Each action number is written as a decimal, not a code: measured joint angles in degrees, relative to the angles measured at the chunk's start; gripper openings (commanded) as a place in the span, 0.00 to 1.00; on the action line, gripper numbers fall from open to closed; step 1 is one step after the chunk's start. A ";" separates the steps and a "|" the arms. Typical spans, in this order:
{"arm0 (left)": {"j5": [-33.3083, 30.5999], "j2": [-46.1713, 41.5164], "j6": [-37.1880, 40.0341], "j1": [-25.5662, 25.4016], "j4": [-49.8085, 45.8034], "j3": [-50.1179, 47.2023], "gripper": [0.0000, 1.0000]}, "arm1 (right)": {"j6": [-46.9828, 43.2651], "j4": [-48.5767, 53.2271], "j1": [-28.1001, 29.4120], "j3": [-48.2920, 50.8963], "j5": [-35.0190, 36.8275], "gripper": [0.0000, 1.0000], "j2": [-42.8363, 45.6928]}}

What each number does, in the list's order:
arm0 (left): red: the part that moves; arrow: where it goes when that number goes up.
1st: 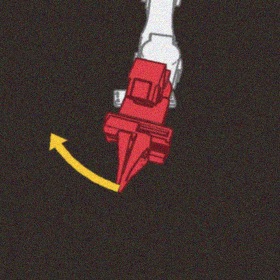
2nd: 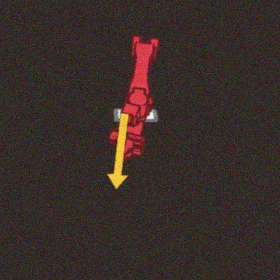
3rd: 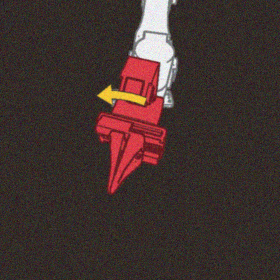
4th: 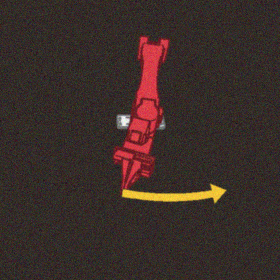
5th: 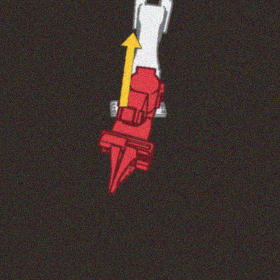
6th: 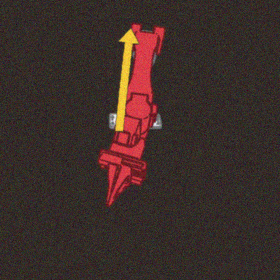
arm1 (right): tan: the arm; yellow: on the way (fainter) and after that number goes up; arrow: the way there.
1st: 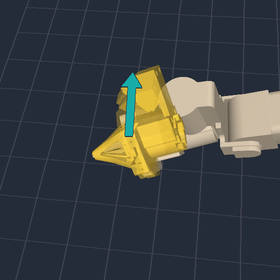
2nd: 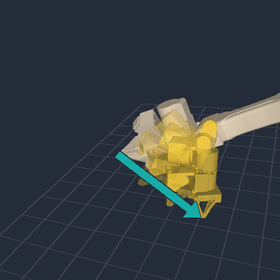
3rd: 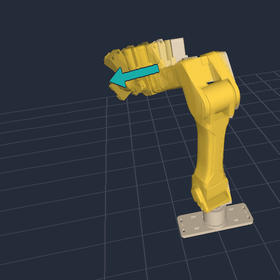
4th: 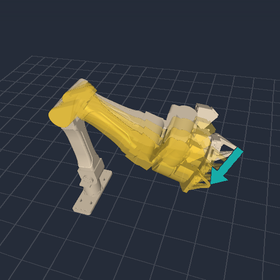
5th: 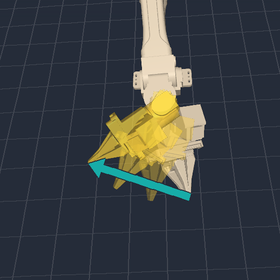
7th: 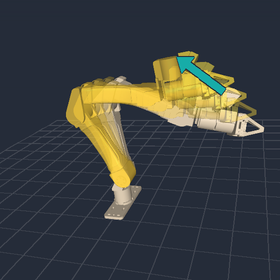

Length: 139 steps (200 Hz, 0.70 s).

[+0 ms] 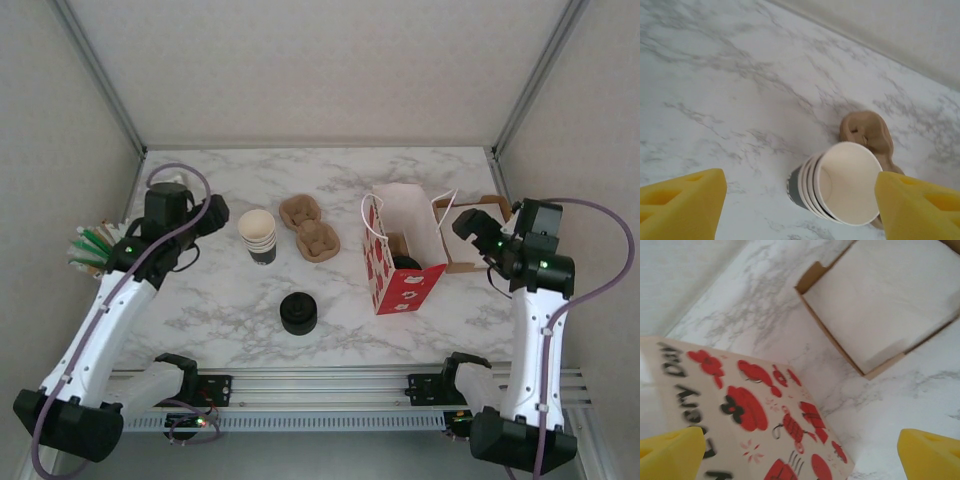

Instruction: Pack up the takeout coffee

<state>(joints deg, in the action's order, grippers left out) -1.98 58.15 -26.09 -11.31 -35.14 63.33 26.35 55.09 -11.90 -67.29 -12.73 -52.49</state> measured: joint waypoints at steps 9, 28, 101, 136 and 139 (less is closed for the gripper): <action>-0.90 -0.50 -0.11 0.55 -1.16 0.83 0.76 | -0.46 -0.07 0.04 -0.17 -1.40 0.99 1.11; -2.38 -1.84 -0.92 1.57 -3.56 1.90 0.72 | -1.60 0.00 0.33 -1.42 -3.65 0.99 2.47; -11.67 -8.13 -8.50 4.72 -15.78 2.36 0.71 | -4.76 -2.05 10.60 -4.46 -13.99 0.94 2.99; -17.14 -11.17 -14.32 4.94 -21.66 2.78 0.73 | -6.23 -3.17 17.33 -6.29 -17.09 0.89 2.69; -17.59 -11.19 -14.82 5.01 -22.14 2.82 0.73 | -6.34 -3.23 17.97 -6.40 -17.38 0.88 2.60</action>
<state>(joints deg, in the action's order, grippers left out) -19.57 46.96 -40.91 -6.31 -57.28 66.15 20.01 51.86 6.07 -73.69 -30.11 -49.89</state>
